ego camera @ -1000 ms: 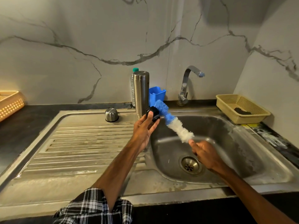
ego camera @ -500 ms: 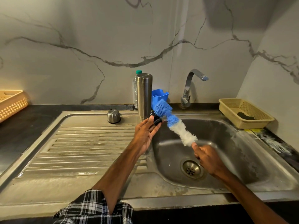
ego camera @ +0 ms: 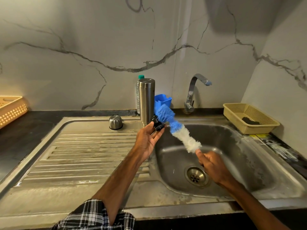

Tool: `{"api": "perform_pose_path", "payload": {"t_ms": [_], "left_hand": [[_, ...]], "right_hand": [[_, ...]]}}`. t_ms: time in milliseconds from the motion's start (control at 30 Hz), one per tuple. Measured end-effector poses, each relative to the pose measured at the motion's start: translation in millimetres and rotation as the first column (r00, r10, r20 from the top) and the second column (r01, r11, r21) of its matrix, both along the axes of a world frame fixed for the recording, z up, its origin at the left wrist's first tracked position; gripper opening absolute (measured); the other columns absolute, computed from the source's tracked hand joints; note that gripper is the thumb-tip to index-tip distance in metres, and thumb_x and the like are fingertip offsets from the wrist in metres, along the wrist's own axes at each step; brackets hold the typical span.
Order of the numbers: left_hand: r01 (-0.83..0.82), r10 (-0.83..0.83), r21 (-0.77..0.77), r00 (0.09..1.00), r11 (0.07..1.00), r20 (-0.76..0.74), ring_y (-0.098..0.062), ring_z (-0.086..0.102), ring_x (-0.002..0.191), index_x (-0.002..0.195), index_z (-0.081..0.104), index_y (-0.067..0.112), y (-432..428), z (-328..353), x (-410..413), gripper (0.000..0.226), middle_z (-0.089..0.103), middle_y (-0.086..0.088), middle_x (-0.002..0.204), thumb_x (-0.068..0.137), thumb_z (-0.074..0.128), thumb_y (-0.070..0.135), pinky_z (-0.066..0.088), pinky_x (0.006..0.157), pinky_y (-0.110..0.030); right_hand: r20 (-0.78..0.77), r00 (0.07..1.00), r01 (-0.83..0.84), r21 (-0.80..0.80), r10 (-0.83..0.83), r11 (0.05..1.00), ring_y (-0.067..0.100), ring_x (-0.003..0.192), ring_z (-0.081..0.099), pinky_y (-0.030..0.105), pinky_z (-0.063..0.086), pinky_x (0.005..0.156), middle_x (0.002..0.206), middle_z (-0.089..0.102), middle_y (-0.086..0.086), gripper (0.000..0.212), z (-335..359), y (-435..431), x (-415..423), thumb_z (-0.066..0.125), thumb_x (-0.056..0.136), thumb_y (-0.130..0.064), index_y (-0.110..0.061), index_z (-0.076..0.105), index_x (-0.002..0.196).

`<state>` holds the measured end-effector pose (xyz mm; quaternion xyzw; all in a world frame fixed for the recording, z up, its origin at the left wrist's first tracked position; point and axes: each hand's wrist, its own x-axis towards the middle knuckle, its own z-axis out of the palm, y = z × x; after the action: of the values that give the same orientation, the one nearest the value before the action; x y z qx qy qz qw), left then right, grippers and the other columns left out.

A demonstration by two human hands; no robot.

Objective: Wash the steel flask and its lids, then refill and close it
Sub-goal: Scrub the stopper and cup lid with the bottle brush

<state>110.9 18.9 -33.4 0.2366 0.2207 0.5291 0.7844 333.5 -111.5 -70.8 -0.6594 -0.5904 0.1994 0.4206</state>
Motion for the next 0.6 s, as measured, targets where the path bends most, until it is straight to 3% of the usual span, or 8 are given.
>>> {"api": "perform_pose_path", "payload": {"t_ms": [167, 500, 600], "left_hand": [[0.000, 0.001, 0.028, 0.998, 1.000, -0.055, -0.035, 0.067, 0.118, 0.125, 0.058, -0.003, -3.5, 3.7, 1.4, 0.032, 0.067, -0.025, 0.126, 0.097, 0.063, 0.011, 0.061, 0.088, -0.034], [-0.003, 0.004, 0.030, 1.000, 1.000, -0.029, -0.031, 0.064, 0.123, 0.131, 0.058, -0.001, 0.8, 5.4, -3.7, 0.037, 0.067, -0.021, 0.130, 0.097, 0.064, 0.011, 0.060, 0.092, -0.032], [0.003, -0.003, 0.023, 1.000, 1.000, -0.031, -0.032, 0.065, 0.121, 0.132, 0.056, -0.002, 0.7, 5.8, -4.9, 0.038, 0.067, -0.023, 0.129, 0.097, 0.064, 0.011, 0.059, 0.093, -0.034]], "right_hand": [[0.004, 1.000, 0.003, -0.005, -0.003, 1.000, 0.012, 0.044, 0.028, 0.030, 0.025, 0.049, 0.046, 0.032, -0.006, 0.055, 0.0, -0.3, -1.2, 0.047, 0.103, -0.036, -0.018, 0.043, 0.052], [-0.003, 1.000, -0.012, 0.005, 0.012, 1.000, 0.010, 0.045, 0.024, 0.023, 0.021, 0.047, 0.045, 0.028, -0.008, 0.055, 3.7, -2.2, -4.0, 0.047, 0.103, -0.033, -0.023, 0.036, 0.050], [-0.024, 0.999, -0.034, -0.004, 0.034, 0.999, 0.011, 0.046, 0.025, 0.026, 0.022, 0.048, 0.047, 0.028, -0.007, 0.054, 3.7, -1.5, -5.0, 0.046, 0.103, -0.034, -0.022, 0.037, 0.051]]}}
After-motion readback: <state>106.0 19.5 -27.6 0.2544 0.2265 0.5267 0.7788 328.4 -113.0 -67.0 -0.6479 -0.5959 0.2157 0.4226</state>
